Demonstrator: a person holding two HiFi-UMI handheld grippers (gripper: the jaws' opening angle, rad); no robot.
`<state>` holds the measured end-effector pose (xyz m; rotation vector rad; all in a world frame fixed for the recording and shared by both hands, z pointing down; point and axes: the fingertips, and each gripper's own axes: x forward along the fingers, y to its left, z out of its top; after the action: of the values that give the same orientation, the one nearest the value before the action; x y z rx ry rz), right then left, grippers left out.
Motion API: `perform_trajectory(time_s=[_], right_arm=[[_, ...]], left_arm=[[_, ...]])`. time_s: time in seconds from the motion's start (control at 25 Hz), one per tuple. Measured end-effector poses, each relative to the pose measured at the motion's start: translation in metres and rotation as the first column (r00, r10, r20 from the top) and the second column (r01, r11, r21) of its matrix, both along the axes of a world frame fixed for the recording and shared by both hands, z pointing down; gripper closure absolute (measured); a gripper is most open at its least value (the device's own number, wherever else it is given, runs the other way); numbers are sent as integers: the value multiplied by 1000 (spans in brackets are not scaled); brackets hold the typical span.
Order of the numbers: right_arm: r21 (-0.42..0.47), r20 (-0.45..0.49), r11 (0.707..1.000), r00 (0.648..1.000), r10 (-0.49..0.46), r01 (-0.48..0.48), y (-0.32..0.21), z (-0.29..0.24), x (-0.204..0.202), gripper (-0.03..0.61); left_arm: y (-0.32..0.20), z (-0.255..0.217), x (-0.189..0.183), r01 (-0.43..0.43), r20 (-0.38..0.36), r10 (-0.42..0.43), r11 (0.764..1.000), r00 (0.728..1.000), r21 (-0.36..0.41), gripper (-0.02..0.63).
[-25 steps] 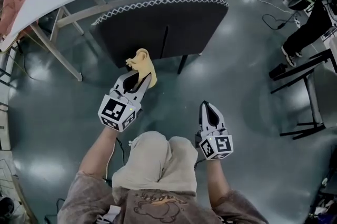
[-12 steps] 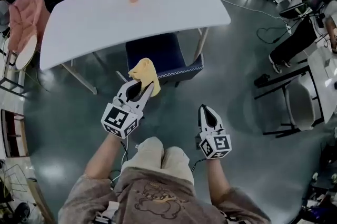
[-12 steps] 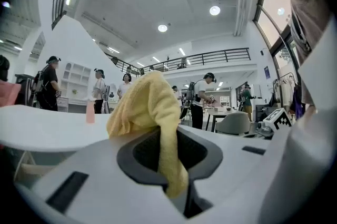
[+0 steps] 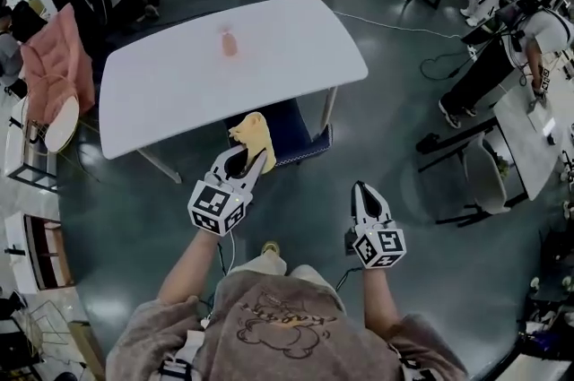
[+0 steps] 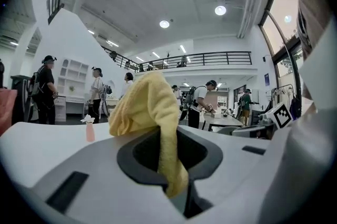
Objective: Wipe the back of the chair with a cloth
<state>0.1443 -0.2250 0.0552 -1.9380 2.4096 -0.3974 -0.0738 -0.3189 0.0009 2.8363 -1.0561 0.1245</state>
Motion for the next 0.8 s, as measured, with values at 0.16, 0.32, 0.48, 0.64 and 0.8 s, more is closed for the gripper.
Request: perform_trajectory(time_s=[0.16,0.32,0.48,0.64,0.8], right_arm=[[26,29,999,999,44,-45,-2,-24,5,552],[36,17,999,999,29,-30,-2,-32,1,552],[50,9,999,1000,-17,16,2,-40,5,552],[50,-1,995,996,-90,90,6,-43,-1,552],[64,0,994,996,-94,93,5,-41,12,552]], left_arm=[[-4,-23,5,-15,-37,16,999,999,28,551],[0,-28,10,-20,-42,21,999,999,37,551],[10,-20,22,-1,-31,2,1000,1000,18,551],[24,-16,35,20,-21,-20,1000,1000,16,551],[33,-6,49,40,-28,-39,999,999,26,551]])
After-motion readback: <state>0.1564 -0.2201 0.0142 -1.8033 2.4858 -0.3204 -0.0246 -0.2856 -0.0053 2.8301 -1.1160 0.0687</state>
